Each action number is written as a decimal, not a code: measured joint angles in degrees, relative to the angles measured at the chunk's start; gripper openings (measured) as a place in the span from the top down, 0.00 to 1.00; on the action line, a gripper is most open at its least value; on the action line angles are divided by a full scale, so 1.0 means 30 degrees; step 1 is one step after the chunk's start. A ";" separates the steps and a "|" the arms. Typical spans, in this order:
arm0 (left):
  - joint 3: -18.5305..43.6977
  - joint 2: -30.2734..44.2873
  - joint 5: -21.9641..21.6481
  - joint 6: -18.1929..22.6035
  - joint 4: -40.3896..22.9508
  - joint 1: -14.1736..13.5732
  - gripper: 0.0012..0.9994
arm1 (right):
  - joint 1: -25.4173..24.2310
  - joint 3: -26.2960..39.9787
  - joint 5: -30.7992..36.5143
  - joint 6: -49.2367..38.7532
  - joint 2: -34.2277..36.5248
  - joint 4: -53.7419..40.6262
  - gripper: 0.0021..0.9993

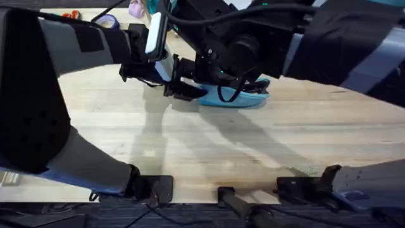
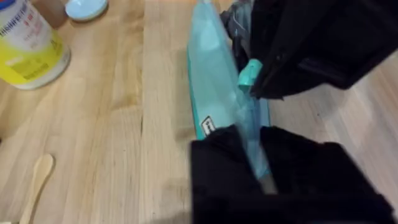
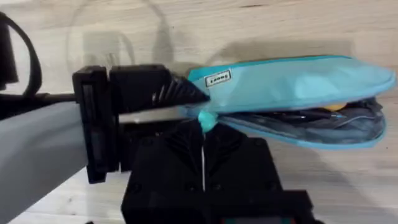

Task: Unzip the bag, pick up the pens from the table one at a time and place them inside, then zip the bag closed.

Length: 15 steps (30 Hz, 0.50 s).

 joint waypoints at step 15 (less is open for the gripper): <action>0.0000 0.0000 -0.0087 0.0028 0.0025 0.0000 0.96 | 0.0036 0.0000 0.0007 -0.0007 0.0003 -0.0007 0.97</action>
